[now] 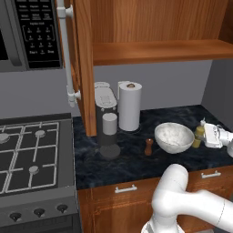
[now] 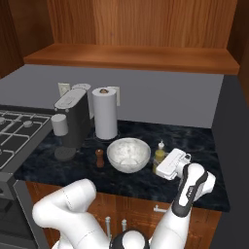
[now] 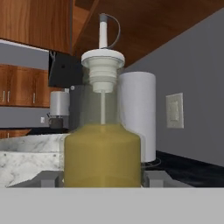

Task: Retrieve the bottle and the shaker from the cabinet and place them next to the mixing bowl on the counter. Then add garlic from the fridge to the mixing bowl.

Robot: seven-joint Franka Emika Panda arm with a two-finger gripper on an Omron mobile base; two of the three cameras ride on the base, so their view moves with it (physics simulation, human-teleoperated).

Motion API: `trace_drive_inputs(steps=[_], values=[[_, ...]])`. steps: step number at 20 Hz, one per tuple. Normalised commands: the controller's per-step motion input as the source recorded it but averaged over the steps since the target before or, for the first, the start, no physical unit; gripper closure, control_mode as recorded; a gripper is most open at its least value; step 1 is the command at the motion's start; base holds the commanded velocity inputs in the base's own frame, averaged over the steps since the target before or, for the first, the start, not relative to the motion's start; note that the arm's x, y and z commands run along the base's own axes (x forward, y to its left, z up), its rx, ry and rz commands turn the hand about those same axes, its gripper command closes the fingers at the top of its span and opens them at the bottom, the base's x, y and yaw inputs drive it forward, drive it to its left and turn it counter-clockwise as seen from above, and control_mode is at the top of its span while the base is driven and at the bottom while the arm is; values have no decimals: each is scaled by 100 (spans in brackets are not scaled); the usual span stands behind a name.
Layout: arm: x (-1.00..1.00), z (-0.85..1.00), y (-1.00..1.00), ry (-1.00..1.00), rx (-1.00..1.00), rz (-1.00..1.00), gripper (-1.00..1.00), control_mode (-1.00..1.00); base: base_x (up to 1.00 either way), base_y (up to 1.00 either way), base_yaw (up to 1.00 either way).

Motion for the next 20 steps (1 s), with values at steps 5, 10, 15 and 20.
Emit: trace_drive_inputs(steps=[5,10,15,20], values=[[-1,0,0,0,0,0,-100,-100,0,0,0],[-1,0,0,0,-1,0,-100,-100,0,0,0],[0,4,-3,0,-5,0,-100,-100,0,0,0],[-3,18,-19,0,-6,-5,-100,-100,0,0,0]])
